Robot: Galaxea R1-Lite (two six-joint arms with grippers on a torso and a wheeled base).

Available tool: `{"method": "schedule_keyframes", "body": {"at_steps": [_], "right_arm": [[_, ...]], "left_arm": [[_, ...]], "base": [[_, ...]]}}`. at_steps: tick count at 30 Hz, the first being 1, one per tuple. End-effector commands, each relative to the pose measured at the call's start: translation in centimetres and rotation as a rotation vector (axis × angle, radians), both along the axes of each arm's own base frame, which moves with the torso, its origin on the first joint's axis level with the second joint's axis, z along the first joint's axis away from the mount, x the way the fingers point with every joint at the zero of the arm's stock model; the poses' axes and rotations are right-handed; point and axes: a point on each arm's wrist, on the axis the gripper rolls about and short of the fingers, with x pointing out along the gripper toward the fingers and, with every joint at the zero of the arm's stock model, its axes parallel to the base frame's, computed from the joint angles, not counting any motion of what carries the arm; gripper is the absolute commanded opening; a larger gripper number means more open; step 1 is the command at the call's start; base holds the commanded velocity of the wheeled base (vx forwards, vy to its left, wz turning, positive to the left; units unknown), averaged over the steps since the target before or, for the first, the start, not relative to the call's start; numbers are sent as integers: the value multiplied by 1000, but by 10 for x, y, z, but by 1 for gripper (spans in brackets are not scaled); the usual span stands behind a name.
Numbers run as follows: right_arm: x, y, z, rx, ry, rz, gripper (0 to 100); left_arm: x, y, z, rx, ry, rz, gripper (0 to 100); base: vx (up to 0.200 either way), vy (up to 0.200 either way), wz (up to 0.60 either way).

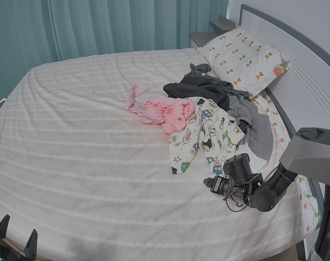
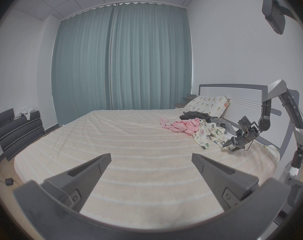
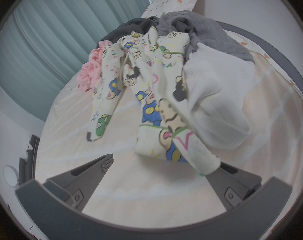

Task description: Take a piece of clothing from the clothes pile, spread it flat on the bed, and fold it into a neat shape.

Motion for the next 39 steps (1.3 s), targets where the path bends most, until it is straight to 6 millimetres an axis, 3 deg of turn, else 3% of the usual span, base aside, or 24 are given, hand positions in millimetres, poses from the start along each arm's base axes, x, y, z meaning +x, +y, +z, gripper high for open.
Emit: {"method": "schedule_keyframes", "body": {"at_steps": [1,11,17,24,32,38,39], "right_arm": [[7,-11,-8,-28,22,-38,100],[-17,-27,-4,-84,71,-20,100],[-2,-28,-8,-56,60,-41,100],[33,-7,-15,-22,3,-46,100],[50,5,-18,-38,24,-45,100],[52,6,-21,-64,59,-50,100],[51,6,-21,-67,61,-49,0]], "left_arm": [[-1,0,-3,1,-7,0,100],[-1,0,-4,-1,-6,0,100],[-1,0,-3,1,-7,0,100],[-1,0,-3,-1,-7,0,100],[-1,0,-4,-1,-6,0,100],[-1,0,-4,-1,-6,0,100],[-1,0,-3,1,-7,0,100]], "base": [[0,0,0],[0,0,0],[0,0,0],[0,0,0],[0,0,0],[0,0,0],[0,0,0]]}}
